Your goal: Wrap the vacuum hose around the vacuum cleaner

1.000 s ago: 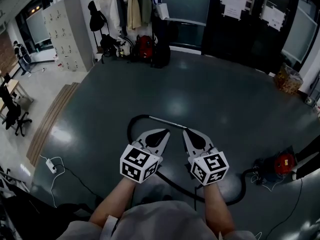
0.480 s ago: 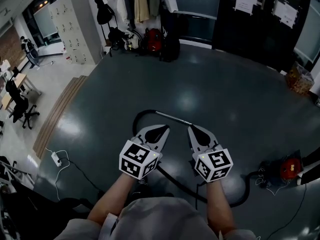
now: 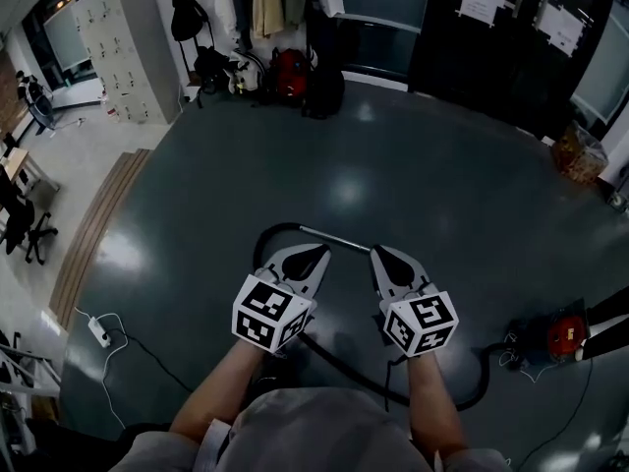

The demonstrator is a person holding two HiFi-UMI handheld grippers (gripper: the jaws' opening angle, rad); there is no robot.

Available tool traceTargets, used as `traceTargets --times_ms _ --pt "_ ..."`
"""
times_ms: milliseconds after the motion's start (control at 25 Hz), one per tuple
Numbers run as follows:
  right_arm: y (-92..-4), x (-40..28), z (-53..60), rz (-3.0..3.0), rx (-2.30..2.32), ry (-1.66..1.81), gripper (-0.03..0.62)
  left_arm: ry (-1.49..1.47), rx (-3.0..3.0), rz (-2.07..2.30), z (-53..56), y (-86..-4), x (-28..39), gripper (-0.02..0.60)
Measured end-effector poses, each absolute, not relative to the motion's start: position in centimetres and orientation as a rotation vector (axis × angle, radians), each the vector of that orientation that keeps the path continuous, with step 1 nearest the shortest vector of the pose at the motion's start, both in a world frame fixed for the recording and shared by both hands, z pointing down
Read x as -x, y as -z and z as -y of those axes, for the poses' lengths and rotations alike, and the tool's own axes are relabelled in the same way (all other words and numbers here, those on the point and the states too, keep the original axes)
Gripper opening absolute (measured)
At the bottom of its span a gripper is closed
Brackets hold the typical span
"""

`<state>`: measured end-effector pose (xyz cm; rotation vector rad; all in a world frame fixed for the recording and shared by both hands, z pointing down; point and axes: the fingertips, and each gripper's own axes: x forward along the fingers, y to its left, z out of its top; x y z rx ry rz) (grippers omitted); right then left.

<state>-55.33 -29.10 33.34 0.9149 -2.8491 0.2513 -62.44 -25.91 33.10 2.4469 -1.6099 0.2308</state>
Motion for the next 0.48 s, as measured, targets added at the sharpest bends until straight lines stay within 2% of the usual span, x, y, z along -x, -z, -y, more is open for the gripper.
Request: traceTargets --times_ms 480 --pt "-35.8 68.9 36.5 2.653 -1.027 -0.238 0.005 -0.218 -2.460 1.422 33.7 -36.7 76.7 0.008"
